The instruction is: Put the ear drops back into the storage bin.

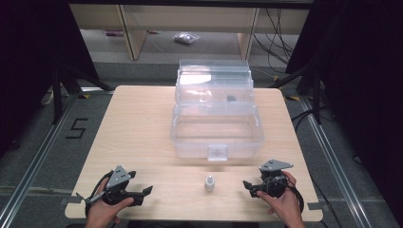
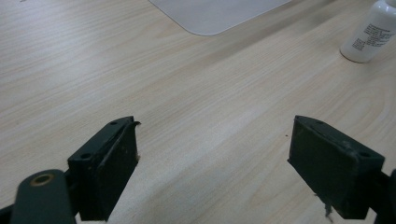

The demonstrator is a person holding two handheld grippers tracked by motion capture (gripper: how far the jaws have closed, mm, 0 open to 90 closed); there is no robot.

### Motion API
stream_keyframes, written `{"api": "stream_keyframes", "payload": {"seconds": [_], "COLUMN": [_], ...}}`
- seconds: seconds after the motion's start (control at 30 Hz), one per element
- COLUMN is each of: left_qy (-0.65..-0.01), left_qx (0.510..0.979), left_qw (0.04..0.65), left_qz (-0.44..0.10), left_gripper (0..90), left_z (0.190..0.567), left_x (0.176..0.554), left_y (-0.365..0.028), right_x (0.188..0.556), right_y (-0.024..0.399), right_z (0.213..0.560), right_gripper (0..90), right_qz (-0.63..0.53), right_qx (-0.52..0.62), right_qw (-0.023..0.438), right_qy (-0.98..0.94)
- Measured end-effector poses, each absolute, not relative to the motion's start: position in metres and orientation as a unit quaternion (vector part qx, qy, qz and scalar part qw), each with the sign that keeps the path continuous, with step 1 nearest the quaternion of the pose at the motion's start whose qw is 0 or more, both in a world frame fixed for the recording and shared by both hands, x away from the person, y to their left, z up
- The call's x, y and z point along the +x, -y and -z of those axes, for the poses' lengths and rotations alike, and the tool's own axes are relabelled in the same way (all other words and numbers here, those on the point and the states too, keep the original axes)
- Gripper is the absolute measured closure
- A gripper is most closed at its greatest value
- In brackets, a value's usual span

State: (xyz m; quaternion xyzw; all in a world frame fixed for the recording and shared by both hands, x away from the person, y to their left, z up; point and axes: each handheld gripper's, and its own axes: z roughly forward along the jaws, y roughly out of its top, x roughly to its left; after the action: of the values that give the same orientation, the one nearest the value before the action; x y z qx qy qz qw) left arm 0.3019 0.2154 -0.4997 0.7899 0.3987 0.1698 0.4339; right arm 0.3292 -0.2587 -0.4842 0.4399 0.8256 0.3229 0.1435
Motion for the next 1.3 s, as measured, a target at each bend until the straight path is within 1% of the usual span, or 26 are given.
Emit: {"api": "stream_keyframes", "payload": {"seconds": [0.1,0.3,0.37,0.6,0.73,0.8,0.9,1.03,1.07,1.13,1.23,1.27,1.3], "left_qy": [-0.4,-0.401,-0.401,-0.402,-0.403,-0.403,-0.403,-0.402,-0.402,-0.403,-0.401,-0.401,-0.403], "left_qx": [0.79,0.789,0.789,0.789,0.79,0.789,0.789,0.789,0.789,0.789,0.788,0.788,0.787], "left_qw": [0.433,0.432,0.432,0.431,0.429,0.429,0.429,0.431,0.431,0.429,0.434,0.434,0.432], "left_qz": [-0.169,-0.175,-0.175,-0.172,-0.173,-0.175,-0.173,-0.173,-0.173,-0.174,-0.174,-0.174,-0.174], "left_gripper": [15.0,15.1,15.1,15.2,15.2,15.3,15.3,15.4,15.3,15.3,15.4,15.4,15.4], "left_z": [0.5,0.499,0.499,0.499,0.498,0.498,0.498,0.498,0.498,0.498,0.498,0.498,0.498], "left_x": [0.302,0.302,0.302,0.302,0.302,0.302,0.302,0.302,0.302,0.302,0.302,0.302,0.302], "left_y": [-0.215,-0.215,-0.215,-0.215,-0.215,-0.215,-0.215,-0.215,-0.215,-0.215,-0.215,-0.215,-0.215], "right_x": [0.331,0.33,0.331,0.329,0.328,0.325,0.328,0.326,0.326,0.325,0.326,0.325,0.324], "right_y": [0.26,0.257,0.258,0.25,0.245,0.243,0.243,0.241,0.24,0.239,0.238,0.237,0.235], "right_z": [0.485,0.482,0.482,0.476,0.476,0.473,0.473,0.471,0.472,0.471,0.47,0.47,0.468], "right_gripper": [18.2,18.0,18.0,18.9,19.4,19.6,19.7,20.0,20.0,20.0,18.9,18.7,18.6], "right_qz": [-0.324,-0.322,-0.324,-0.306,-0.311,-0.304,-0.306,-0.298,-0.304,-0.304,-0.306,-0.302,-0.297], "right_qx": [0.428,0.438,0.428,0.421,0.416,0.425,0.406,0.402,0.403,0.407,0.389,0.386,0.392], "right_qw": [0.15,0.141,0.147,0.132,0.135,0.122,0.134,0.129,0.133,0.124,0.133,0.132,0.12], "right_qy": [-0.83,-0.828,-0.831,-0.844,-0.844,-0.844,-0.851,-0.856,-0.853,-0.852,-0.859,-0.861,-0.863]}}
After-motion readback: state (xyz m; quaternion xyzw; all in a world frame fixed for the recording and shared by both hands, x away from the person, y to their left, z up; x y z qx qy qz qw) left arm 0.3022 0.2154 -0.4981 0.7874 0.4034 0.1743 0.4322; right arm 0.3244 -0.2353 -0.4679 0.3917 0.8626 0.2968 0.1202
